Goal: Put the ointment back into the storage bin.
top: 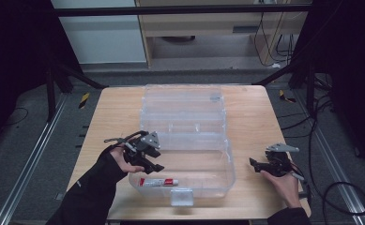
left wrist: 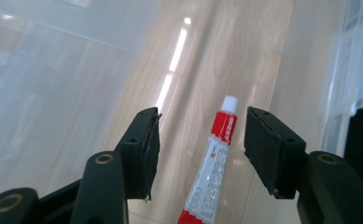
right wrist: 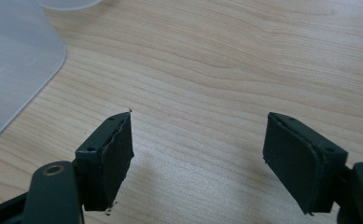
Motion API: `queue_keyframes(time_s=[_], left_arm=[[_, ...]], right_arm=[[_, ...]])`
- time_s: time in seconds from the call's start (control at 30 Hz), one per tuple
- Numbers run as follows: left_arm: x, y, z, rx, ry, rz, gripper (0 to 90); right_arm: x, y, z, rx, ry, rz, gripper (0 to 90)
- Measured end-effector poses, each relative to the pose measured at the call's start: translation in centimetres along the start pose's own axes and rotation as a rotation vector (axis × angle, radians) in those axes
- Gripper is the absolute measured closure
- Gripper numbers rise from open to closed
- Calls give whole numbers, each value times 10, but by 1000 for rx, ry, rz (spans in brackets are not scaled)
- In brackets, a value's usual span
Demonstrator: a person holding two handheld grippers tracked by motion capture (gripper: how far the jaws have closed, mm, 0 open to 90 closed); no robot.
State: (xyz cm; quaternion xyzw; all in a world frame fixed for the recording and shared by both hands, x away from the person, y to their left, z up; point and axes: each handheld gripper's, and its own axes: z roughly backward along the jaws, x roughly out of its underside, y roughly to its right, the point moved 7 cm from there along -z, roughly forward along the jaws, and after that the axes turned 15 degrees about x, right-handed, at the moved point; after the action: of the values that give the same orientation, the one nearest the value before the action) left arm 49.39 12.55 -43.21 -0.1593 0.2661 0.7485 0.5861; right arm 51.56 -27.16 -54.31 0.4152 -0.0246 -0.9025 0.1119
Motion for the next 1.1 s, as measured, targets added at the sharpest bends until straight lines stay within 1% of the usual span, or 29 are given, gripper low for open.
queue_keyframes(time_s=[0.03,0.07,0.1,0.13,0.17,0.27,0.3,0.33,0.37,0.4,0.47,0.5,0.53,0.57,0.6,0.63,0.7,0.83,0.87,0.9,0.93,1.0,1.03,1.1], left_arm=[[0,-1,4,-24,22,11,449],[0,-1,8,-39,47,23,447],[0,-1,8,-39,47,23,447],[1,-3,14,-80,94,43,443],[1,-3,14,-80,94,43,426],[6,-5,29,-156,188,99,421],[6,-5,29,-156,188,99,416],[8,-5,32,-166,215,107,416],[12,-6,39,-200,263,122,403],[12,-6,39,-200,263,122,403],[19,-6,49,-226,309,133,404],[21,-6,52,-231,324,140,404],[28,-7,59,-254,355,159,398],[33,-9,63,-279,367,174,392],[37,-10,66,-287,381,186,392],[37,-10,66,-287,381,186,392],[45,-12,71,-313,408,207,383],[65,-21,80,-402,459,264,366],[71,-24,83,-435,465,281,362],[79,-27,85,-439,485,303,337],[84,-29,86,-438,491,310,332],[94,-33,87,-462,489,332,331],[94,-33,87,-462,489,332,329],[105,-38,86,-486,481,358,319]], right_arm=[[0,0,0,2,4,4,244],[0,0,0,1,5,2,244],[0,0,0,-3,3,-8,243],[0,0,0,-4,5,-9,243],[0,0,0,-4,5,-9,243],[-1,-1,1,-10,5,-18,241],[-1,-1,1,-10,5,-18,241],[-1,-1,1,-10,4,-18,240],[-1,-1,2,-13,5,-20,239],[-1,-1,1,-13,4,-21,239],[0,-1,2,-14,4,-20,238],[0,-1,1,-14,3,-21,238],[0,-1,2,-14,4,-20,237],[0,-1,1,-12,6,-17,237],[-1,-1,1,-13,6,-19,237],[-1,-1,1,-13,6,-19,237],[-1,0,1,-10,8,-19,233],[-1,0,2,-11,10,-23,232],[-1,0,2,-12,11,-23,233],[-1,0,3,-14,9,-26,232],[-1,0,3,-14,9,-26,231],[-1,0,3,-14,9,-26,229],[-1,0,3,-14,9,-26,229],[-1,0,3,-13,11,-25,224]])
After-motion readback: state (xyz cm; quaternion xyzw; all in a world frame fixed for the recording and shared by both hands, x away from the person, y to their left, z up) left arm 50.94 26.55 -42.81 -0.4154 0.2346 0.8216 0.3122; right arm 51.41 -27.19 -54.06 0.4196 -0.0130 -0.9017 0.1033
